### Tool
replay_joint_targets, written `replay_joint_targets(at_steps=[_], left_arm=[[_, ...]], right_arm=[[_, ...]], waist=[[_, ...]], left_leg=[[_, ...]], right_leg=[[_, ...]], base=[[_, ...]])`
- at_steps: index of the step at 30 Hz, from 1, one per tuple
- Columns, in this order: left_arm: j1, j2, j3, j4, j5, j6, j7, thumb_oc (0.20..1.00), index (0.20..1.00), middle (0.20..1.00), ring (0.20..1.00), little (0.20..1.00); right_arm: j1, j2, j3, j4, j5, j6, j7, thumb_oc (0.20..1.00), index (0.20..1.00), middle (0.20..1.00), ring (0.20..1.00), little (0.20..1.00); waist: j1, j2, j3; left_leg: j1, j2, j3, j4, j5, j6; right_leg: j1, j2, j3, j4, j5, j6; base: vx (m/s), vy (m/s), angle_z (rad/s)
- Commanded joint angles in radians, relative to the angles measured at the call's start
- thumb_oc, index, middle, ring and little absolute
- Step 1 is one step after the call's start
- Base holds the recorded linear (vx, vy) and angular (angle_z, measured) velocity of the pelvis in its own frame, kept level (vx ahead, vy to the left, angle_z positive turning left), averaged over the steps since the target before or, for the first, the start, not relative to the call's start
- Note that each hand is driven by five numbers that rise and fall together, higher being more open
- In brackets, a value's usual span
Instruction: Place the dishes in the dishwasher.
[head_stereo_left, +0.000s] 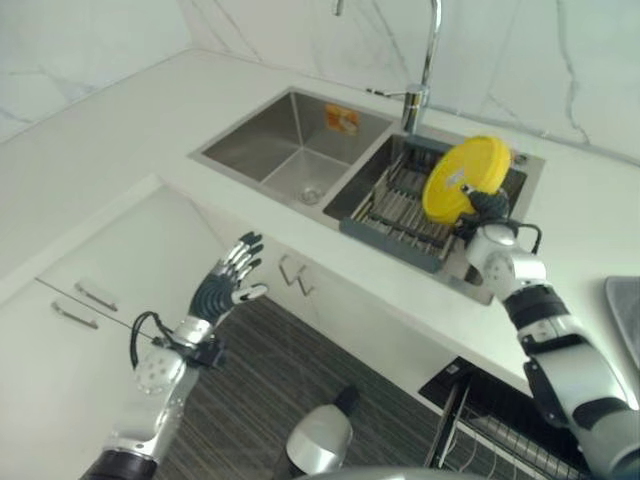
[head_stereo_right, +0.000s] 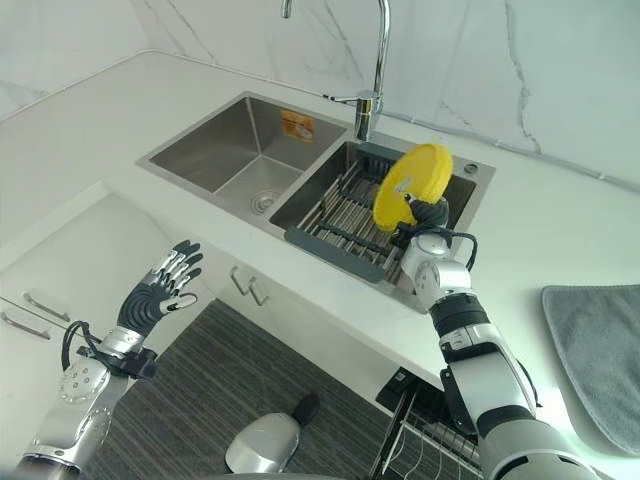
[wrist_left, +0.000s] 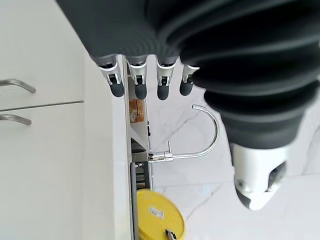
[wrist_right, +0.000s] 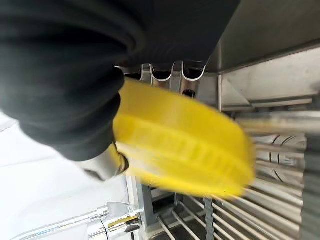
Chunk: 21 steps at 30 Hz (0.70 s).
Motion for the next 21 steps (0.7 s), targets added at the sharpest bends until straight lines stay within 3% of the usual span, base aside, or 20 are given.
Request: replay_joint_targets(at_steps=[1,8,14,19,21], left_arm=[[-0.003,-0.009,-0.048,-0.006,-0.046,-0.043,-0.003,1.0,1.0,1.0,1.0,1.0],[-0.003,-0.018,-0.083,-0.003,-0.053,-0.054,-0.01,1.0,1.0,1.0,1.0,1.0],[-0.013,-0.024,-0.107,-0.015,-0.047,-0.053,0.003,1.0,1.0,1.0,1.0,1.0],[-0.022,-0.023,-0.112,-0.026,-0.044,-0.04,0.012,1.0,1.0,1.0,1.0,1.0],[-0.022,-0.022,-0.112,-0.028,-0.044,-0.039,0.013,1.0,1.0,1.0,1.0,1.0]], right_arm=[[-0.06,-0.054,0.054,-0.071,-0.049,-0.111,-0.029,0.2,0.2,0.2,0.2,0.2],[-0.022,-0.039,0.052,-0.134,-0.133,-0.202,-0.092,0.2,0.2,0.2,0.2,0.2],[-0.005,-0.021,0.057,-0.19,-0.152,-0.238,-0.096,0.2,0.2,0.2,0.2,0.2],[0.024,-0.002,0.049,-0.284,-0.106,-0.353,-0.071,0.2,0.2,0.2,0.2,0.2],[0.027,-0.001,0.05,-0.301,-0.116,-0.366,-0.07,0.2,0.2,0.2,0.2,0.2]], waist=[[0.026,0.046,-0.069],[0.013,0.05,-0.073],[-0.001,0.049,-0.079],[-0.023,0.043,-0.087],[-0.025,0.042,-0.088]], left_leg=[[0.132,-0.031,-0.06,-0.101,-0.062,0.089],[0.138,-0.025,-0.042,-0.101,-0.068,0.089],[0.148,-0.019,-0.016,-0.101,-0.077,0.088],[0.164,-0.002,0.025,-0.101,-0.087,0.085],[0.165,0.0,0.031,-0.101,-0.089,0.085]], right_leg=[[-0.136,0.034,0.082,0.18,-0.001,-0.019],[-0.134,0.031,0.081,0.179,0.001,-0.014],[-0.128,0.03,0.087,0.171,0.003,-0.013],[-0.121,0.03,0.095,0.158,0.01,-0.011],[-0.12,0.03,0.097,0.156,0.01,-0.012]], base=[[0.0,0.0,0.0],[0.0,-0.004,0.0],[-0.01,-0.017,-0.01],[-0.01,-0.054,-0.12],[-0.02,-0.049,-0.1]])
